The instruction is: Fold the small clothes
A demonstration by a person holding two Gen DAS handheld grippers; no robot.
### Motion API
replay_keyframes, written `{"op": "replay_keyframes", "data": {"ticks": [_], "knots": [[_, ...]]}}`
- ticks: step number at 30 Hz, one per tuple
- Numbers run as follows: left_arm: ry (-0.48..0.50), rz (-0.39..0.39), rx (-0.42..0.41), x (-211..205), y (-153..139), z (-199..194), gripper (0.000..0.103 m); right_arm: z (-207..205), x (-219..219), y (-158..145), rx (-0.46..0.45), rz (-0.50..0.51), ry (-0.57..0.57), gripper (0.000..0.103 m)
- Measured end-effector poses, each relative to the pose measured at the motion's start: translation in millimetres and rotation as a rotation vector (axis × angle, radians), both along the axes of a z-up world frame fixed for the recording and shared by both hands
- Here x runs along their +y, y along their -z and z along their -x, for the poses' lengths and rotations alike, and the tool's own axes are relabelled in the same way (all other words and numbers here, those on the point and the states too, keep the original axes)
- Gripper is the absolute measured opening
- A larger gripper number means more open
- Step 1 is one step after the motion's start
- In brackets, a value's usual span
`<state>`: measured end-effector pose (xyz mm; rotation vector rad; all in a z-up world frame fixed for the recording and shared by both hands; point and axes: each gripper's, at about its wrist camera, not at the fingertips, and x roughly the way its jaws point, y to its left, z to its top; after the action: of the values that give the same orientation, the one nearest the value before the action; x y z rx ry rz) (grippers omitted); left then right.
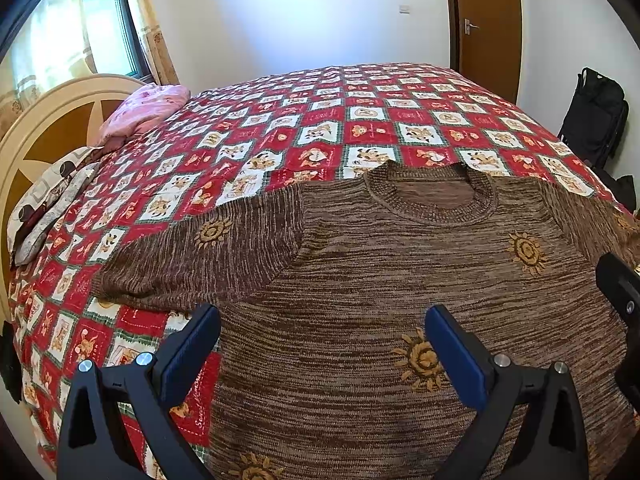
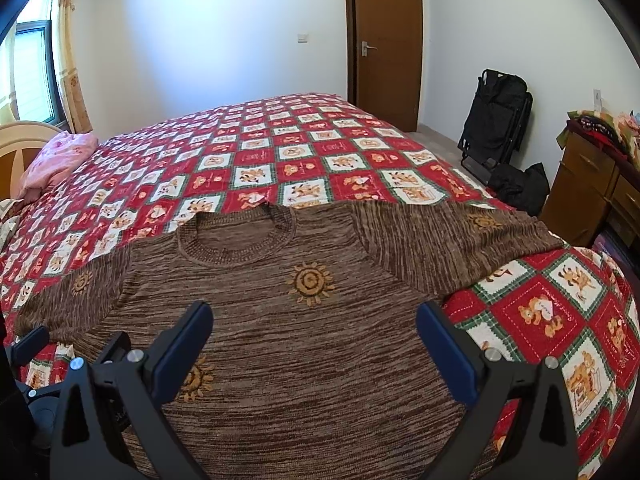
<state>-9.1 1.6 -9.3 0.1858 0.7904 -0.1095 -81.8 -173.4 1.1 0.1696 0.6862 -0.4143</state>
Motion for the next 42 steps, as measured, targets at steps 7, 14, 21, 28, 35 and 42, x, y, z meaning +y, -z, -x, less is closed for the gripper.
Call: {"op": "replay_keyframes", "data": {"ticks": [7,14,21,28,35,42], "knots": [[-0.003,-0.012,-0.011,-1.4,-2.4,0.2,0.102,1.1,-0.3,0.3,0.001,0.0,-0.003,0.103],[-0.009,-0.024,-0.01,-0.5,-1.2,0.7,0.102,1.0,0.4,1.0,0.003,-0.001,-0.003,0.103],[-0.008,-0.019,-0.007,1.0,-1.6,0.7,0.102,1.5,1.0,1.9,0.005,-0.01,-0.001,0.103],[-0.008,-0.02,-0.006,0.4,-1.4,0.8,0.102,1.4,0.6,1.9,0.005,-0.012,0.001,0.103],[-0.007,-0.02,-0.004,-0.5,-1.0,0.7,0.102,1.4,0.8,1.1,0.004,-0.015,0.002,0.103],[-0.006,-0.021,-0.003,-1.8,-0.9,0.2,0.102,1.2,1.4,0.0,0.004,-0.011,0.003,0.103]]}}
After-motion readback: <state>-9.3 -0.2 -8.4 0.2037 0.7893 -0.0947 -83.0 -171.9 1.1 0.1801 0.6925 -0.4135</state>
